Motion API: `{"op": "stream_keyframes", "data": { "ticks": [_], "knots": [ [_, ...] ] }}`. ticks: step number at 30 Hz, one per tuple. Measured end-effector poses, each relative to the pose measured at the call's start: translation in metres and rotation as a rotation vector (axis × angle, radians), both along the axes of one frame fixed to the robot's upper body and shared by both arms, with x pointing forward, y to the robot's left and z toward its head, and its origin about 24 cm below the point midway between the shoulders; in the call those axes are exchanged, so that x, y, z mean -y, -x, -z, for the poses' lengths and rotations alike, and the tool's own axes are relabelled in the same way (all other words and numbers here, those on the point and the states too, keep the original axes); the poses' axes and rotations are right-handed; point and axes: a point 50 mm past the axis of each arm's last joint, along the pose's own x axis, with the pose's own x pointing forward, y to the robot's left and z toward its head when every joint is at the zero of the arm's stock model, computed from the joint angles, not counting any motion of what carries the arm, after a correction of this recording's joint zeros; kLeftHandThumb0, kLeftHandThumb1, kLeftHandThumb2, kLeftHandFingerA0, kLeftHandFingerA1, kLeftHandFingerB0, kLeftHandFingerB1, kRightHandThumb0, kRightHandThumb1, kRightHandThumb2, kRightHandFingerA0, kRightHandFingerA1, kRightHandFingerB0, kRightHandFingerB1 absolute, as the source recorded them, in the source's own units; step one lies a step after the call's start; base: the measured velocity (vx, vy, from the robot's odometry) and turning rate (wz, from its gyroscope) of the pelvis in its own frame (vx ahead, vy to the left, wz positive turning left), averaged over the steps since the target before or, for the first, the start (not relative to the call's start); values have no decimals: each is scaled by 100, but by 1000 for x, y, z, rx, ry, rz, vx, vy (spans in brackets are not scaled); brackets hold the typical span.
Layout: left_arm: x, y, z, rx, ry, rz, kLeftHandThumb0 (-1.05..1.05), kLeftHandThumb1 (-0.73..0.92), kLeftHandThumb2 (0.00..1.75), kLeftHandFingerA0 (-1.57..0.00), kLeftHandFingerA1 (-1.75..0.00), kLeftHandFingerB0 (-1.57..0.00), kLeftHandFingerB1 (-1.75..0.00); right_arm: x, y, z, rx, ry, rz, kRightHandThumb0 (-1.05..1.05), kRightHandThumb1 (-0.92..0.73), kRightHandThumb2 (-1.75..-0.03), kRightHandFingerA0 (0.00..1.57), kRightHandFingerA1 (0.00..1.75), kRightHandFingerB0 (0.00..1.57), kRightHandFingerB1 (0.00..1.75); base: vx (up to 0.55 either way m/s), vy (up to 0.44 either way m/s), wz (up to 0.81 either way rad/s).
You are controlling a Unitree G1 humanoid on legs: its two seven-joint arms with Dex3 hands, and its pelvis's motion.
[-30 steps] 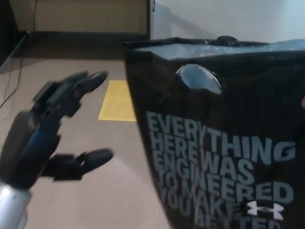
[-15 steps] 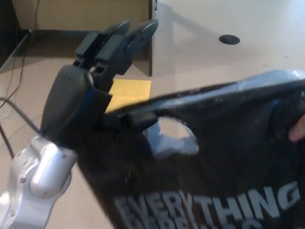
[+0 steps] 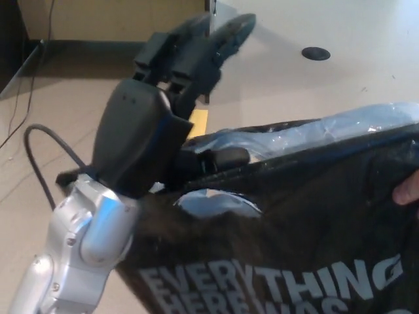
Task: A person is holding a plastic bag and the robot extends its left hand to grab the bag by hooking its thumb into the holes at the top and brings its hand down by its side. Then it extends its arm again to hand the plastic bag back to the person.
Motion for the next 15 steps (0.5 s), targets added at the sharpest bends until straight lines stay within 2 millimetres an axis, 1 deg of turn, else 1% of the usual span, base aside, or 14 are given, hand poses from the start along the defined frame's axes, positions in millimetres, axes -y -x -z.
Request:
{"op": "stream_keyframes", "data": {
  "ticks": [1, 2, 3, 5, 6, 8, 9, 10, 11, 12, 14, 15],
  "knots": [
    [0, 0, 1, -2, -3, -1, -62, 48, 57, -11, -32, -10, -24, 0, 0, 0, 1, 0, 0, -32, -69, -61, 72, 70, 62, 42, 0, 0, 0],
    [1, 0, 2, -6, -8, -3, -56, 36, 77, -10, -45, 0, -35, 0, -1, 0, 3, -1, 1, -32, -69, -61, 72, 70, 62, 42, 0, 0, 0],
    [1, 1, 5, -14, -13, -4, -66, 43, 70, -10, -38, -9, -32, 0, -1, -1, 4, -1, 1, -32, -69, -61, 72, 70, 63, 43, 0, 0, 0],
    [2, 1, 8, -25, -20, -4, -68, 43, 70, -12, -40, -8, -30, 0, -2, -1, 6, -1, 0, -32, -69, -61, 72, 69, 63, 42, 0, 0, 0],
    [2, 1, 9, -27, -22, -6, -65, 40, 73, -7, -41, -1, -26, 0, -2, -1, 8, -1, -1, -32, -69, -61, 71, 72, 63, 43, 0, 0, 0],
    [2, 2, 10, -28, -25, -12, -66, 41, 73, -8, -41, -1, -27, 0, -3, -1, 10, -2, -2, -32, -69, -61, 73, 76, 63, 43, 0, 0, 0],
    [1, 1, 10, -27, -26, -14, -32, 26, 85, -1, -50, 0, -48, 0, -3, -1, 10, -2, -2, -32, -69, -61, 72, 70, 63, 43, 0, 0, 0],
    [1, 1, 10, -27, -26, -18, -64, 41, 70, -10, -40, -6, -34, 0, -3, -1, 10, -3, -2, -32, -69, -61, 73, 69, 63, 43, 0, 0, 0],
    [-1, 1, 9, -27, -25, -24, -33, 28, 86, -1, -49, 0, -48, 0, -3, -1, 10, -3, -2, -33, -69, -61, 73, 65, 62, 42, 0, 0, 0],
    [-2, 0, 9, -26, -24, -28, -33, 28, 86, -1, -49, 0, -48, 0, -3, -1, 10, -3, -2, -33, -69, -61, 73, 65, 62, 42, 0, 0, 0],
    [-5, -1, 6, -17, -21, -41, -32, 30, 87, -1, -49, 0, -48, 0, -3, -1, 10, -3, -2, -34, -69, -61, 73, 71, 62, 42, 0, 0, 0],
    [-6, -2, 4, -12, -20, -46, -32, 30, 87, 0, -49, 0, -48, 0, -3, -1, 9, -3, -2, -33, -69, -61, 73, 70, 63, 42, 0, 0, 0]
  ]
}}
